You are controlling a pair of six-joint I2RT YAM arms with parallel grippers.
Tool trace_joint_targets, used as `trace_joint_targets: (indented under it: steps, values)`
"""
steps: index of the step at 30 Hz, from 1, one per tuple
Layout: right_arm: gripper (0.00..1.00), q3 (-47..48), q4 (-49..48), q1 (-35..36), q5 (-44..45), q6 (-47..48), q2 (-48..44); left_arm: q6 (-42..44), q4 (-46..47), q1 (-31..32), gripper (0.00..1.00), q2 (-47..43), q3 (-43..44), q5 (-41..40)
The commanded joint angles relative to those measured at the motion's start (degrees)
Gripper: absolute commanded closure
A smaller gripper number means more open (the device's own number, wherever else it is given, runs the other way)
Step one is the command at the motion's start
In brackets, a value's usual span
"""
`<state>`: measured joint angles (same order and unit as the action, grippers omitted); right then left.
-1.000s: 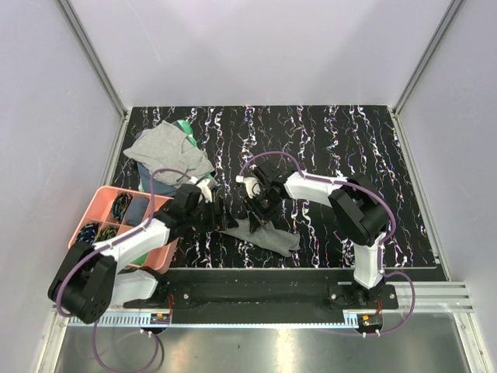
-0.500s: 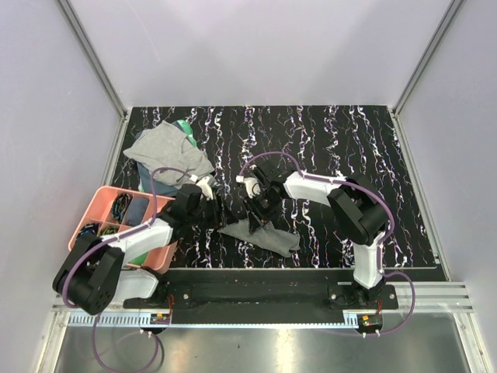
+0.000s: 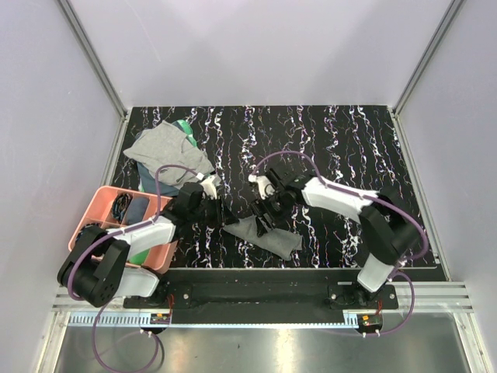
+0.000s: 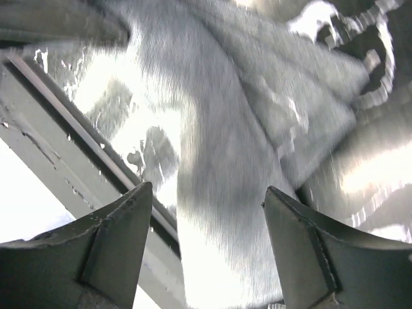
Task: Fold the napkin, place the utensils inside, and roll it up
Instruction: Roll the napkin with the utensil
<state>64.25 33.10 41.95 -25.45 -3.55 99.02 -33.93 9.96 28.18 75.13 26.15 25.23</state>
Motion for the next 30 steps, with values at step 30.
trace_joint_targets:
  steps: [30]
  values:
    - [0.22,-9.6,5.3,4.3,14.3,-15.7,-3.1,4.6,-3.7,0.2,0.71,-1.8,0.7,0.3]
